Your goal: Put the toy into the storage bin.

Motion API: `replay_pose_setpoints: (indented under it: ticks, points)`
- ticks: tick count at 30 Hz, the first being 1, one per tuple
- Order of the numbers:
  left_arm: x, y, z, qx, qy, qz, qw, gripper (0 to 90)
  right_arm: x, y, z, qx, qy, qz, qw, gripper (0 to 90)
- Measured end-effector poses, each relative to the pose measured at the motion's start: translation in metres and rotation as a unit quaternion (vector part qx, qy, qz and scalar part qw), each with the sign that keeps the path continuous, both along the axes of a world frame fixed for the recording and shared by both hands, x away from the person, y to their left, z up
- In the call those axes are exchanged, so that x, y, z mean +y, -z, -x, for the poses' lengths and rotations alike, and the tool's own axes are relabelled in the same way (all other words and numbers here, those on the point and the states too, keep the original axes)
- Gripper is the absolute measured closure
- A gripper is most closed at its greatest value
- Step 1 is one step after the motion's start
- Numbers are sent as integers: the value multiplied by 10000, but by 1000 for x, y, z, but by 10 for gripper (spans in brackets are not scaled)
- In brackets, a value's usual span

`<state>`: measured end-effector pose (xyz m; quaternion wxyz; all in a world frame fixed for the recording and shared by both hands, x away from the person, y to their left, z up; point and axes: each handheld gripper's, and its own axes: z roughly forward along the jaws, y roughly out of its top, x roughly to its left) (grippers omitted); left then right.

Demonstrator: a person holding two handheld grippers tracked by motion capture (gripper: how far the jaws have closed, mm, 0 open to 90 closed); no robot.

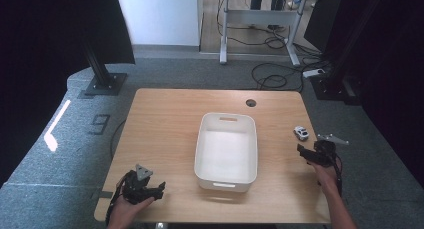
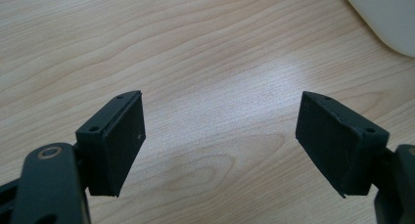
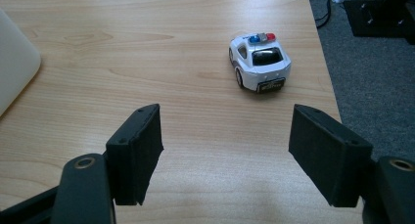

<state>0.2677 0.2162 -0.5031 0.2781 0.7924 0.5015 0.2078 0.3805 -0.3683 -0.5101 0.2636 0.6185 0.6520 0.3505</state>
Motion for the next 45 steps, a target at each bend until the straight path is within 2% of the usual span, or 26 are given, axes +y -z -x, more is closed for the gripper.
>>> replay_pose_setpoints:
  ticks: [24, 37, 45]
  points:
    - [3, 1, 3, 32, -57, -13, 10000, 193, -3, 2, -16, 11, -59, 103, 9999, 276]
    - [2, 3, 2, 73, -71, -30, 9999, 193, -10, 8, -23, 65, -1, 22, 10000, 276]
    - [0, 4, 3, 82, -58, -43, 9999, 193, -13, 2, -25, 48, -1, 67, 10000, 276]
